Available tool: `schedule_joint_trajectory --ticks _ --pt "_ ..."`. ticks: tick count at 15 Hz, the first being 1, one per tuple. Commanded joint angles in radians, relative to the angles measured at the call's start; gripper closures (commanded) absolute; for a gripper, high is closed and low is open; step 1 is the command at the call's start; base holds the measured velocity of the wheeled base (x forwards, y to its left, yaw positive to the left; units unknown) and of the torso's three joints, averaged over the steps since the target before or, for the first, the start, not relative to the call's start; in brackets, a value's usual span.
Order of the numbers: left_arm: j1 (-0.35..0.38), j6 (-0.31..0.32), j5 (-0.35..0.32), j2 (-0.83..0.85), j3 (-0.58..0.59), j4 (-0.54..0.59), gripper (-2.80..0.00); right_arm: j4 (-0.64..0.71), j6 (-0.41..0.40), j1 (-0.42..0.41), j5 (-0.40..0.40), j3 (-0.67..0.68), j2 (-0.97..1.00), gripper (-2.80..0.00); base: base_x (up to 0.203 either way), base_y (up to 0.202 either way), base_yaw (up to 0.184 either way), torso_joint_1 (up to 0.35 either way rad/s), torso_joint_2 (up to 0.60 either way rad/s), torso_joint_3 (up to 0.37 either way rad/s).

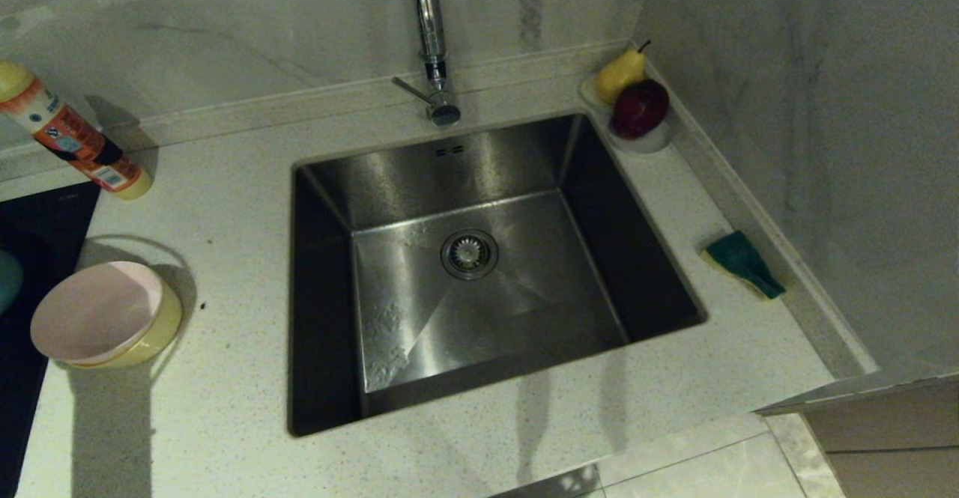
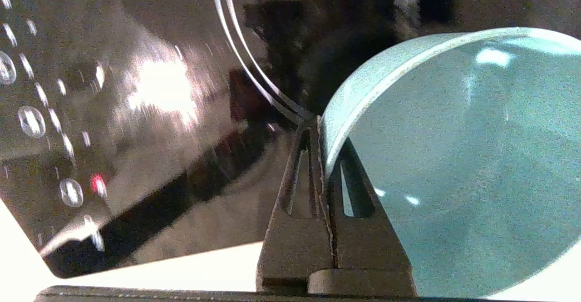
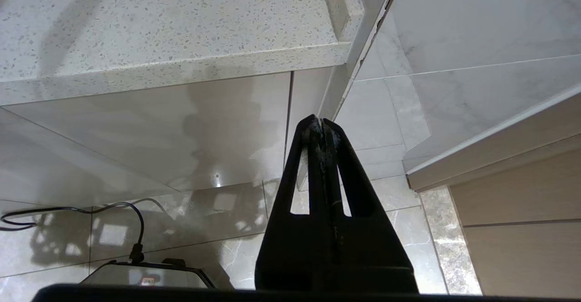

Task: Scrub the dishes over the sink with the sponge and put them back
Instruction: Place the bowl on the bowl

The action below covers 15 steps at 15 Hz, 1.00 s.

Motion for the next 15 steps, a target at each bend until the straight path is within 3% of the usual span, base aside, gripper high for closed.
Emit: schedule_joint_trajectory --ticks 1,4,11,15 --pt "0.000 -0.005 -0.041 -0.089 -0.011 0.030 0.00 0.000 0.000 0.001 0.001 0.000 0.001 0.00 0.000 0.000 0.000 0.000 0.00 0.000" --pt "0.000 0.009 -0.062 -0.154 -0.068 0.148 0.00 0.000 0.000 0.000 0.001 0.000 0.001 0.00 0.000 0.000 0.000 0.000 0.00 0.000" --pt "-0.021 0.163 -0.108 -0.251 -0.035 0.246 0.00 0.000 0.000 0.000 0.001 0.000 0.001 0.00 0.000 0.000 0.000 0.000 0.00 0.000" --pt "-0.114 0.215 -0.119 -0.309 0.035 0.252 0.00 0.000 0.000 0.001 0.001 0.000 0.001 0.00 0.000 0.000 0.000 0.000 0.00 0.000"
